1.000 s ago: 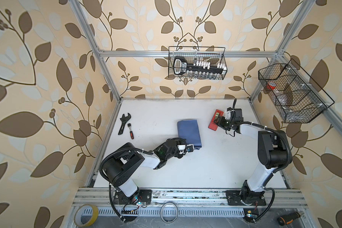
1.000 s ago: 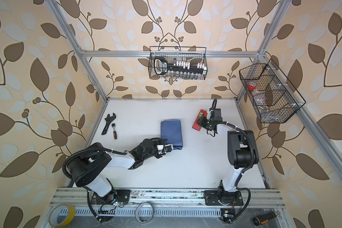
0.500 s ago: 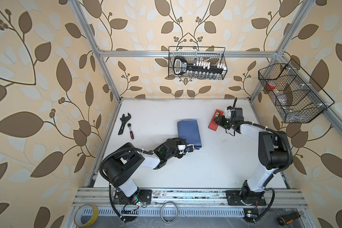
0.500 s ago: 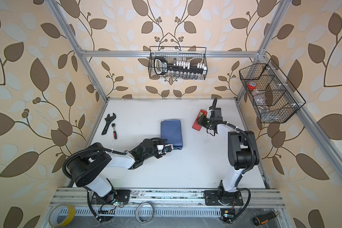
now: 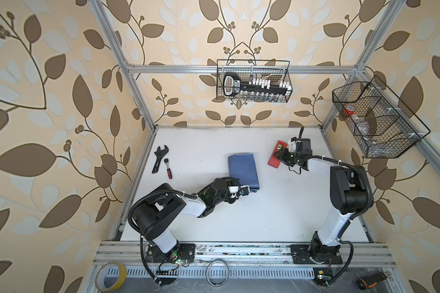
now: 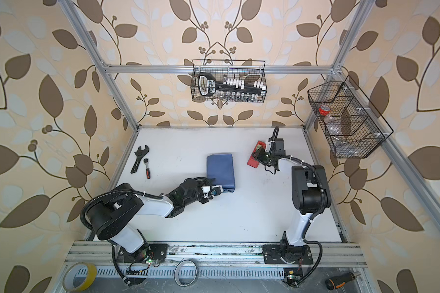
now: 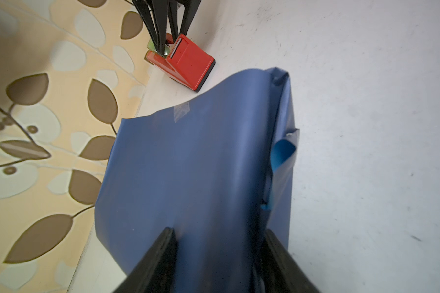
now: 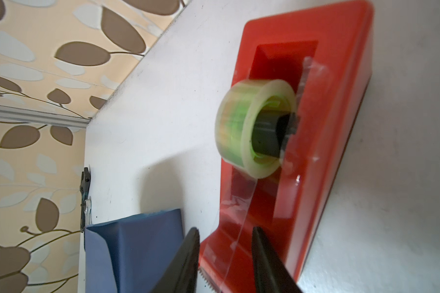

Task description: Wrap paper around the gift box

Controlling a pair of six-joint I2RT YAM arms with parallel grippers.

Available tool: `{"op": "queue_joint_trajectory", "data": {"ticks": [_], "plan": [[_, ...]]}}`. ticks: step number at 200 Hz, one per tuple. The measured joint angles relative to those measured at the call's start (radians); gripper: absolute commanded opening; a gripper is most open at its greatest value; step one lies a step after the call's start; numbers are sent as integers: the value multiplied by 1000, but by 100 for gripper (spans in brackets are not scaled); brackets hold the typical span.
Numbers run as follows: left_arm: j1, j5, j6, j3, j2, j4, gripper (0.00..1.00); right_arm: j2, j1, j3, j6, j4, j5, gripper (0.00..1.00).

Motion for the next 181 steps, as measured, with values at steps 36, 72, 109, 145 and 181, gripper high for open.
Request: {"op": "queue_joint_trajectory", "data": {"ticks": [36,72,109,145,181], "plan": [[0,0,0,0,0,0,54,20,-10,0,40,41,-38,27],[0,0,0,0,0,0,54,40,-17,0,72,83,-64,21],[0,0,0,0,0,0,54,65,-24,0,109,133,-96,13],[0,0,0,0,0,0,54,69,-35,-18,155,176,-131,4],[0,0,0,0,0,0,54,69,-49,-60,240,266,-174,0]]}}
